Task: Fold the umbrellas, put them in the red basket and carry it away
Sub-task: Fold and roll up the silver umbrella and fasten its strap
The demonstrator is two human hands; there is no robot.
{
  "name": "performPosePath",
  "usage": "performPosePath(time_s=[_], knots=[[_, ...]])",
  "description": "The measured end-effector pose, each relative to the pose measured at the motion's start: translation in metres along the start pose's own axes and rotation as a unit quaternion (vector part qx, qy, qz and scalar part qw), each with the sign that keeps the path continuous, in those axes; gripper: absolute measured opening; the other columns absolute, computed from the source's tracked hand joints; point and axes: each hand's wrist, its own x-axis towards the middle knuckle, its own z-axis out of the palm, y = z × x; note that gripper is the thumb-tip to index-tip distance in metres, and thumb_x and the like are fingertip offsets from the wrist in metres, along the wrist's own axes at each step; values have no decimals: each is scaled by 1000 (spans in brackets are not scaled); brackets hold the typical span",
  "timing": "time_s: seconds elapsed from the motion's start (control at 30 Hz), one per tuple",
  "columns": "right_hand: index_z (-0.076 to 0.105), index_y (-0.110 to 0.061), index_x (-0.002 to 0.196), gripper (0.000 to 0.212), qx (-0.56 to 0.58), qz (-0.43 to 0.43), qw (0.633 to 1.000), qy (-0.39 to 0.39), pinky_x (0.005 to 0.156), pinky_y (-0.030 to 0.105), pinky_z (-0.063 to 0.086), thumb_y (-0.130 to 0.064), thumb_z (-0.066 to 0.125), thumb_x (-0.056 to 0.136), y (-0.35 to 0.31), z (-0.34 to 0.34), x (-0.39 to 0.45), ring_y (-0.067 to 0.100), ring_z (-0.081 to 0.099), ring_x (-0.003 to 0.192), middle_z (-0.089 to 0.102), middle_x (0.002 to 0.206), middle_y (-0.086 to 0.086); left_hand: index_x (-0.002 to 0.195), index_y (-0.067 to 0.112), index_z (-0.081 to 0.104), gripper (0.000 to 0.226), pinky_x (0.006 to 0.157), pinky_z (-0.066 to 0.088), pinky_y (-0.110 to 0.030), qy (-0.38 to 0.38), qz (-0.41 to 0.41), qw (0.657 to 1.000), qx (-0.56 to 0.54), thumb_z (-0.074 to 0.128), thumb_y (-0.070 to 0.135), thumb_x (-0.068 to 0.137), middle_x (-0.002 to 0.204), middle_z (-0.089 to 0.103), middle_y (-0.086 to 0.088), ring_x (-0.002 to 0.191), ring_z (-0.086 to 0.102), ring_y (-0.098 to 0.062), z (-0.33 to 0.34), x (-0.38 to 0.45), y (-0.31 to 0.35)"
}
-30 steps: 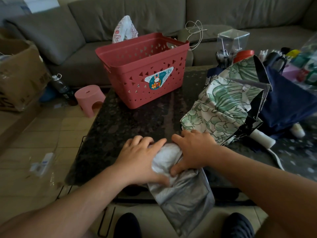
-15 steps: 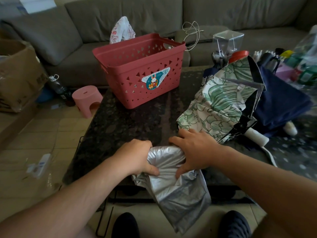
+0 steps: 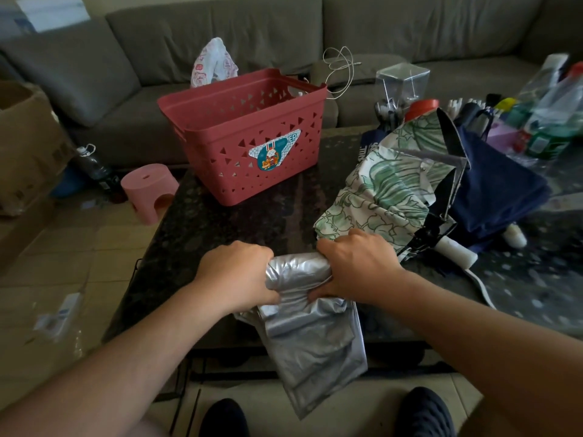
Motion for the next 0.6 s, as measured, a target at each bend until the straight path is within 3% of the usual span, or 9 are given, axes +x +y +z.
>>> performPosePath(time_s=[0.1, 0.3, 0.43, 0.53, 0.6], knots=[[45, -31, 108, 87, 7, 24, 1000, -15, 64, 36, 44, -100, 59, 57, -1, -16, 2, 31, 70, 92, 68, 95, -1, 86, 34, 56, 50, 61, 48, -32, -4, 3, 1000, -23, 78, 69, 58, 81, 62, 13, 78, 62, -15, -16, 1, -6], [46, -30, 112, 65, 0, 16, 1000, -26, 62, 36, 45, -75, 70, 70, -7, -41, 9, 34, 70, 93, 69, 97, 2, 103, 48, 49, 60, 70, 51, -34, -8, 16, 1000, -26, 80, 70, 56, 89, 65, 18, 87, 64, -14, -43, 1, -17], [46, -27, 122, 70, -1, 33, 998, -57, 62, 37, 46, -59, 81, 71, -5, -48, 13, 35, 70, 93, 69, 98, 4, 127, 55, 41, 83, 89, 47, -41, 29, 46, 998, 43, 77, 81, 57, 116, 62, 20, 114, 59, -18, -42, 5, -22], [46, -25, 124, 68, 5, 44, 997, -60, 64, 38, 47, -50, 83, 73, -3, -50, 16, 36, 70, 95, 69, 100, 6, 151, 56, 27, 114, 108, 39, -47, 66, 63, 994, 58, 53, 104, 52, 148, 49, 23, 137, 45, -18, -41, 6, -22], [44, -23, 122, 64, 1, 44, 998, -53, 63, 38, 44, -45, 82, 76, -3, -51, 18, 37, 70, 95, 69, 100, 8, 154, 52, 33, 107, 112, 37, -46, 128, 81, 988, 36, 33, 107, 62, 149, 51, 22, 139, 44, -16, -42, 7, -17]])
